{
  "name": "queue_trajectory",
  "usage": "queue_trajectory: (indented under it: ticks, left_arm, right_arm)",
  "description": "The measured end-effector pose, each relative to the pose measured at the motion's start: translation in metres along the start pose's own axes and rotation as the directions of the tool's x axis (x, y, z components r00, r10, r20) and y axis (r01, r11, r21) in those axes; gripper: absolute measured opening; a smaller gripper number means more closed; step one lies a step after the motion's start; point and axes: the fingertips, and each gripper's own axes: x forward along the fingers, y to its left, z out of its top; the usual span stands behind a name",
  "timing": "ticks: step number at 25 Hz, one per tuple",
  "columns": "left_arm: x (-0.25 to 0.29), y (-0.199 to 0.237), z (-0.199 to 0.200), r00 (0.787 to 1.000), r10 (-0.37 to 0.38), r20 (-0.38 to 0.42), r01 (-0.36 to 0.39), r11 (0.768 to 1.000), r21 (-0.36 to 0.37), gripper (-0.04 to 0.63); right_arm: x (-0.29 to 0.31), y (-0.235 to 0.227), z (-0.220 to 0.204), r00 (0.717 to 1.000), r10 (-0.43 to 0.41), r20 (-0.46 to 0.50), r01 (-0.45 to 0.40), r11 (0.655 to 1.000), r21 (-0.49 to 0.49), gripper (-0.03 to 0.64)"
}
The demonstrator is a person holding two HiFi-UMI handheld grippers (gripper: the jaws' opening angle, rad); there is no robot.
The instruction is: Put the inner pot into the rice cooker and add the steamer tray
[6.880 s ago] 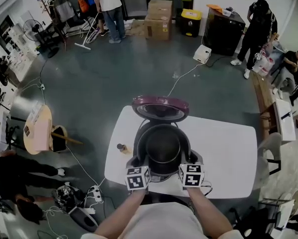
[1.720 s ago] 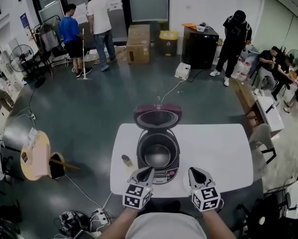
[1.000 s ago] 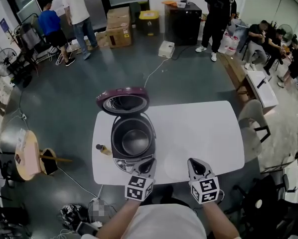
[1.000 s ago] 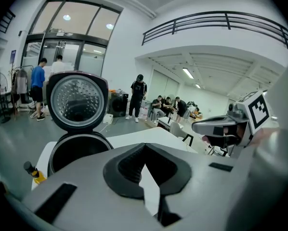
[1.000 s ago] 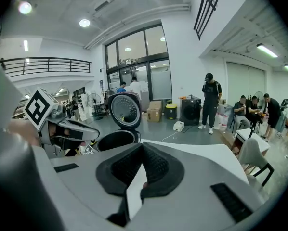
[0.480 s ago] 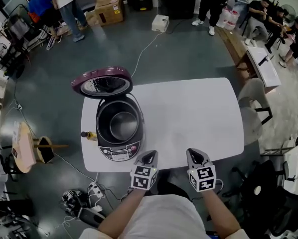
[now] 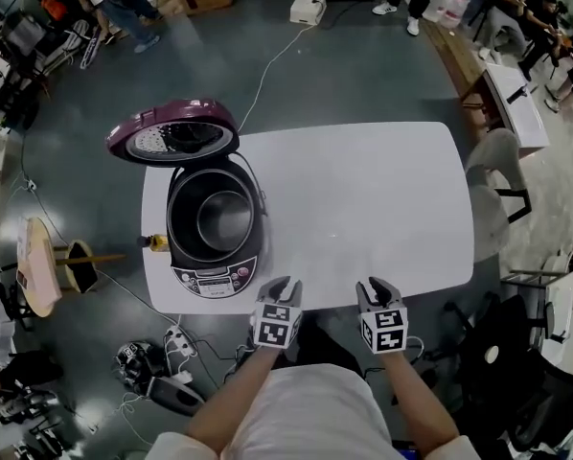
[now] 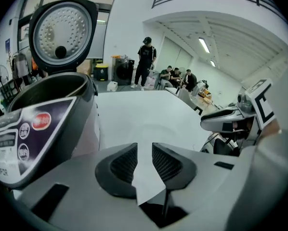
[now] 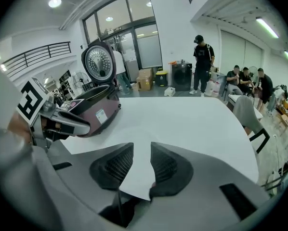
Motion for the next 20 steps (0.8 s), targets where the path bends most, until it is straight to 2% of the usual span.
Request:
queue_trajectory:
  ticks: [7,20]
  left_arm:
    - [0.025,0.009,-0.027,0.998,0.015,-0.066,-0.016,1.0,-0.021,0.148]
    - [0.059,0.018,-0.064,0.987,0.045,-0.157,-0.053,0.998,-0.045,0.204]
  right_arm:
    - [0.024,-0.012,-0.031,0.998,-0.006,-0.069,0.007,1.0,0.012,0.176]
    - [0.061,-0.028,-0.076,0.984,-0.023,-0.177,0.029,0.999,0.027,0.213]
